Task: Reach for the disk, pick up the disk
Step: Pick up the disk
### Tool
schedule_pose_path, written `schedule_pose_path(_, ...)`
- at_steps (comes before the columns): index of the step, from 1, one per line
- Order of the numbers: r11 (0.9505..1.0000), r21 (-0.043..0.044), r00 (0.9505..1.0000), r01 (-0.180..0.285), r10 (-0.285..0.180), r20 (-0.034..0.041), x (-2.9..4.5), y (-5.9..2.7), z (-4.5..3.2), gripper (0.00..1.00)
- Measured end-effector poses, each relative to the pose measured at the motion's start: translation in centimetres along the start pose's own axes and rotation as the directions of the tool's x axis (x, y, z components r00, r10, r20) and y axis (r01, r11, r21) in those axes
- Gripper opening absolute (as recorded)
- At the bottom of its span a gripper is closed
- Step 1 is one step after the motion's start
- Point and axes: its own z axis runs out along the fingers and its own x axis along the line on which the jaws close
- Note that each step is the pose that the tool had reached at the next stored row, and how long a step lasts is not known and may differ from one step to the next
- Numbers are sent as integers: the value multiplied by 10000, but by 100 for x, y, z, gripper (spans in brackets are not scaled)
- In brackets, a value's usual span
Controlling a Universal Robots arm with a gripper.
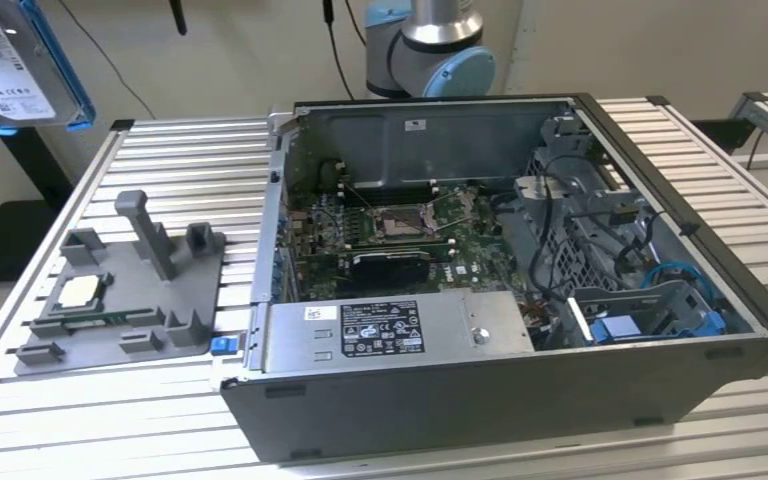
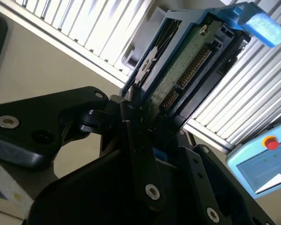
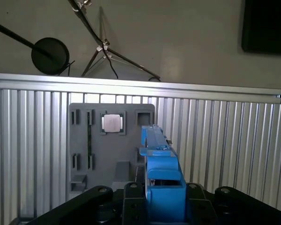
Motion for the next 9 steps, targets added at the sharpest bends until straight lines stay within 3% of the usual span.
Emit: schedule_pose_path(9, 10000, 1, 10000, 0, 0, 19, -11, -3, -169, 0)
